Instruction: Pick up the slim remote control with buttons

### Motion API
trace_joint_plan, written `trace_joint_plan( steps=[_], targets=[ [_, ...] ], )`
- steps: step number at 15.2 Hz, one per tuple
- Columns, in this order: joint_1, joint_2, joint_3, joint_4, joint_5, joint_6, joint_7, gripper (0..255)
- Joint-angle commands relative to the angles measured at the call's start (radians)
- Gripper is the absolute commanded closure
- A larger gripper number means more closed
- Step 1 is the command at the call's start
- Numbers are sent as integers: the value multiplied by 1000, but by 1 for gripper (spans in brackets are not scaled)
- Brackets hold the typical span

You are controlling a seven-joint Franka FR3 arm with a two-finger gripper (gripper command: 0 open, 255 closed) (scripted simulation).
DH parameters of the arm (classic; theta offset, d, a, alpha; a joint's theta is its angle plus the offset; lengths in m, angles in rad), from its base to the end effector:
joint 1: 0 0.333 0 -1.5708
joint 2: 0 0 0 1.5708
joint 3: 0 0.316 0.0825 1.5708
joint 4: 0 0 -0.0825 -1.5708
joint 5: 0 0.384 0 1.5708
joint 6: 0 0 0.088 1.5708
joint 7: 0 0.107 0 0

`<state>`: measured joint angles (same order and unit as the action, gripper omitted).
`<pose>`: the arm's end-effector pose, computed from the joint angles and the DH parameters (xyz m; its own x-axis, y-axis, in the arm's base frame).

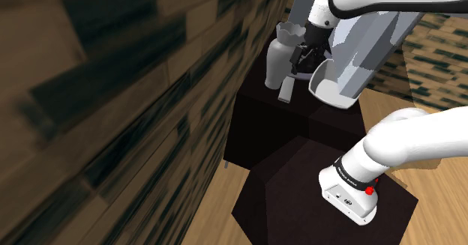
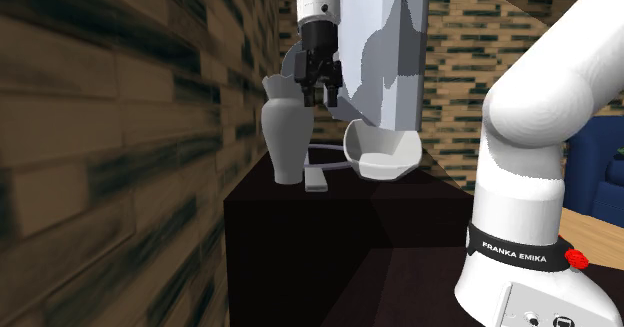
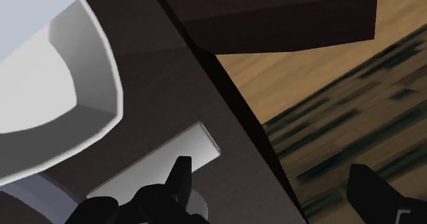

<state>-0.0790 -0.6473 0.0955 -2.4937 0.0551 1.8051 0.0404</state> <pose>0.3512 0.0132 0.4980 0.9974 -0.0584 -0.0428 -0.0582 -0.9983 0.0063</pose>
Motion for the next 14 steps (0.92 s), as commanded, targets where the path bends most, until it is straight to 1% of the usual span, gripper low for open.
trace_joint_plan(
  steps=[1, 7, 14],
  targets=[
    [-33, 43, 11, -27, 2, 79, 76, 0],
    [-133, 200, 31, -68, -10, 297, 293, 0],
    [-257, 402, 43, -85, -49, 536, 551, 0]
  ],
)
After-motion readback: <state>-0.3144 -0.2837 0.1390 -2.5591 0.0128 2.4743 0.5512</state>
